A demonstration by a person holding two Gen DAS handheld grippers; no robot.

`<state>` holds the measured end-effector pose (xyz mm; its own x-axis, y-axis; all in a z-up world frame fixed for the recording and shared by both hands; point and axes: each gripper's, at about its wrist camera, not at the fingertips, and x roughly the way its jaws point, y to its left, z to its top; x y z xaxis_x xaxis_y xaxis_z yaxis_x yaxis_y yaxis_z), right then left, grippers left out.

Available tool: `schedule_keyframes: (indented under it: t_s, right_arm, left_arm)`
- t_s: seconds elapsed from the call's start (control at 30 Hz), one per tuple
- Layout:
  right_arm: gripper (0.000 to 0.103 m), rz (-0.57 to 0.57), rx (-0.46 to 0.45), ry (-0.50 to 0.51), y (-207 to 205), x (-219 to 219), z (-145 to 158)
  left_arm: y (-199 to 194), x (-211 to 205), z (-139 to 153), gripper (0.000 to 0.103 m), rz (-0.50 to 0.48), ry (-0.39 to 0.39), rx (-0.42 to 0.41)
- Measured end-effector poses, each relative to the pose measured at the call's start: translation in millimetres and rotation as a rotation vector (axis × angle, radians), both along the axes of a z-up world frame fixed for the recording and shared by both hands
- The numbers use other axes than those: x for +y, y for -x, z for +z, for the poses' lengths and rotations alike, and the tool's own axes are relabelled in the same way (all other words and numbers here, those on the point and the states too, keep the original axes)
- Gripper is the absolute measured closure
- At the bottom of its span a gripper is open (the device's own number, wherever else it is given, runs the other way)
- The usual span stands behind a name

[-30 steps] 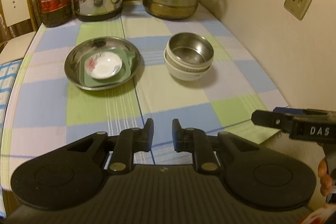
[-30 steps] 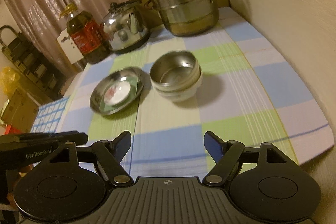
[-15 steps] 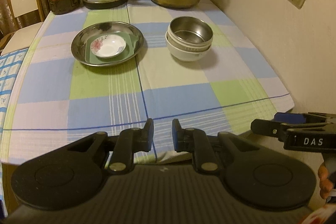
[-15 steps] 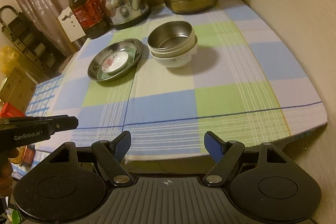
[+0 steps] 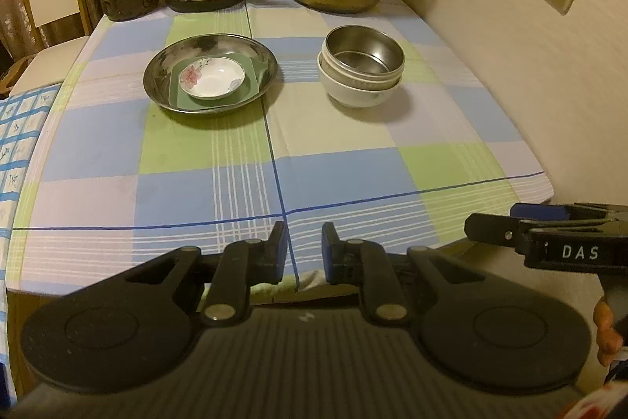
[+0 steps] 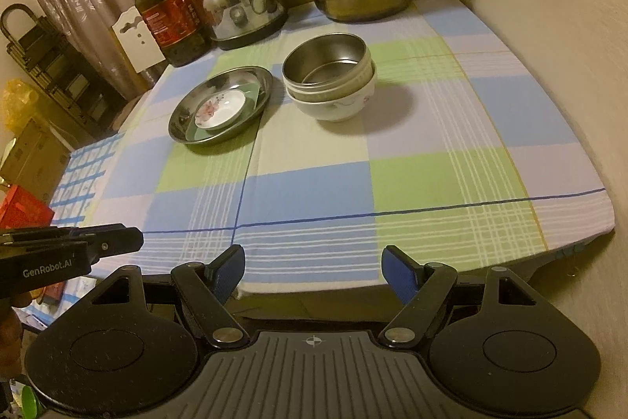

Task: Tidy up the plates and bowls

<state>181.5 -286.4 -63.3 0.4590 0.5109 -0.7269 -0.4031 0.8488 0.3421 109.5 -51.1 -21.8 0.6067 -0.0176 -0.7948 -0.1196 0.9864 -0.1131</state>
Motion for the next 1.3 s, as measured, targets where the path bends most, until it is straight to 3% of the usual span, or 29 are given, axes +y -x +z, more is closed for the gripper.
schedule_keyframes:
  t_s: [0.3, 0.5, 0.77, 0.83, 1.07, 1.3]
  right_arm:
    - [0.027, -0.055, 0.034, 0.003, -23.9, 7.4, -7.7]
    - [0.027, -0.17, 0.047, 0.008, -63.2, 1.7, -12.2]
    - [0.028, -0.289, -0.012, -0.027, -124.7, 2.3, -6.2]
    - [0.036, -0.307, -0.03, -0.048, -140.6, 4.8, -5.8]
    - [0.05, -0.329, -0.066, -0.111, -186.9, 20.7, -9.3]
    - [0.061, -0.337, -0.055, -0.109, -219.0, 35.2, -25.8]
  left_arm:
    - [-35.4, 12.3, -8.2, 0.087, -0.045, 0.019, -0.004]
    - [-87.4, 23.5, -13.0, 0.087, -0.098, 0.022, -0.037]
    - [-169.4, 31.6, -12.3, 0.087, -0.187, 0.042, -0.096]
    - [-188.8, 31.7, -12.8, 0.087, -0.212, 0.046, -0.103]
    - [-248.7, 30.9, -22.7, 0.087, -0.28, 0.079, -0.105]
    - [-278.0, 30.4, -40.2, 0.087, -0.292, 0.09, -0.066]
